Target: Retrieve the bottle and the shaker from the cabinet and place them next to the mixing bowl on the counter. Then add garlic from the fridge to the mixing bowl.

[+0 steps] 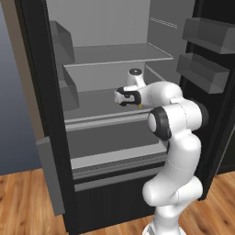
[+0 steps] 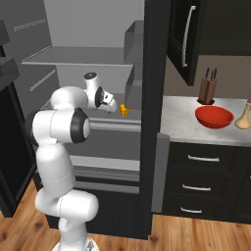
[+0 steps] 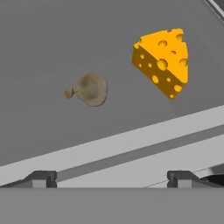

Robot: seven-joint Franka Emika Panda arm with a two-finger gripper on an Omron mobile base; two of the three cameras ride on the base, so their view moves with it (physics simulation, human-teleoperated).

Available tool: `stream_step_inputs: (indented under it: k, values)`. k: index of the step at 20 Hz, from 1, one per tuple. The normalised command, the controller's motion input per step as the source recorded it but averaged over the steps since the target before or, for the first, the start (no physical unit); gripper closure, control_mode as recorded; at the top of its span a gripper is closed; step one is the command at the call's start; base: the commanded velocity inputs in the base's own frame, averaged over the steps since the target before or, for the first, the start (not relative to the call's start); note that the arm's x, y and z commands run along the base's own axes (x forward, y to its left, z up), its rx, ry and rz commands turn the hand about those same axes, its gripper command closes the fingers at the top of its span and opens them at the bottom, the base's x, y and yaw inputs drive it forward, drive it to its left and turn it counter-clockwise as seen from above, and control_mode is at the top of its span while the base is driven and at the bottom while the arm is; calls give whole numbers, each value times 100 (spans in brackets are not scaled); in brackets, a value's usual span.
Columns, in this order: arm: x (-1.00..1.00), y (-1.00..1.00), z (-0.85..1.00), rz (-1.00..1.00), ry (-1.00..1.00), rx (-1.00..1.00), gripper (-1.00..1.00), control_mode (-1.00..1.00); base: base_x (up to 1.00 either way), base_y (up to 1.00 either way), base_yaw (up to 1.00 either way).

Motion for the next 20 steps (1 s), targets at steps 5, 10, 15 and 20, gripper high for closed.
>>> stream_step_inputs:
  k: [5, 10, 15, 20]
  values:
    - [26, 0, -2, 0, 0, 0, -100, -100, 0, 0, 0]
    - [25, 0, -5, -1, 0, 0, -100, -100, 0, 0, 0]
    - [28, 1, -19, -2, 0, 0, -100, -100, 0, 0, 0]
    - [25, 5, -10, -2, 0, 0, -100, -100, 0, 0, 0]
